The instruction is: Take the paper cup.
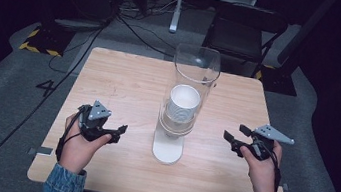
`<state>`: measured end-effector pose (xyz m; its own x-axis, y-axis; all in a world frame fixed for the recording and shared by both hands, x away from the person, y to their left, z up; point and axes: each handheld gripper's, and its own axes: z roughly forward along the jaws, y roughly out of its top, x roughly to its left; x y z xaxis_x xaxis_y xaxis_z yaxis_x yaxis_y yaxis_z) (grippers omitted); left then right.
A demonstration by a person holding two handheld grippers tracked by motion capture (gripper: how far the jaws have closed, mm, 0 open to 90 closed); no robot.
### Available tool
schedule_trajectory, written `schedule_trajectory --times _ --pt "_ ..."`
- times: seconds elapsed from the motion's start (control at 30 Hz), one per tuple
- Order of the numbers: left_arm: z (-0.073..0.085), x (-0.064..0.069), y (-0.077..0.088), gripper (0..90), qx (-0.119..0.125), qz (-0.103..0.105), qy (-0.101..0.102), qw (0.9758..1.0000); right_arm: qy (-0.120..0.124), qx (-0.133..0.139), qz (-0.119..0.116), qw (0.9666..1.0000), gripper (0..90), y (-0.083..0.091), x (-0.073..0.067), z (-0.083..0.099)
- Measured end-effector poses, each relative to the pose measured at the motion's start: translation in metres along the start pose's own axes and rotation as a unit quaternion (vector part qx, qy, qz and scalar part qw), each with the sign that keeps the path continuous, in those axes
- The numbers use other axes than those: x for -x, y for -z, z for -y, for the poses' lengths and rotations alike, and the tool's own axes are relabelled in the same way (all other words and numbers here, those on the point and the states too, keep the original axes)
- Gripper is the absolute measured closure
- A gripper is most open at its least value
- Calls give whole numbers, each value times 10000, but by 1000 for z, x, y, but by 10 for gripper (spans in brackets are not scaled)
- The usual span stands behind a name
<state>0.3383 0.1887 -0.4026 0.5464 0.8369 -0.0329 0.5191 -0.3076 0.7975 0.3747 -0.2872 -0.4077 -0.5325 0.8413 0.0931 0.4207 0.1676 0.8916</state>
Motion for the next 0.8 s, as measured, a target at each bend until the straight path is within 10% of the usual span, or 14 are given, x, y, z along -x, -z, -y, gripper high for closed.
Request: schedule_trajectory --times 0.8 --pt "-1 1 1 244 -81 118 -101 9998 108 -171 -161 9997 237 -6 -8 2"
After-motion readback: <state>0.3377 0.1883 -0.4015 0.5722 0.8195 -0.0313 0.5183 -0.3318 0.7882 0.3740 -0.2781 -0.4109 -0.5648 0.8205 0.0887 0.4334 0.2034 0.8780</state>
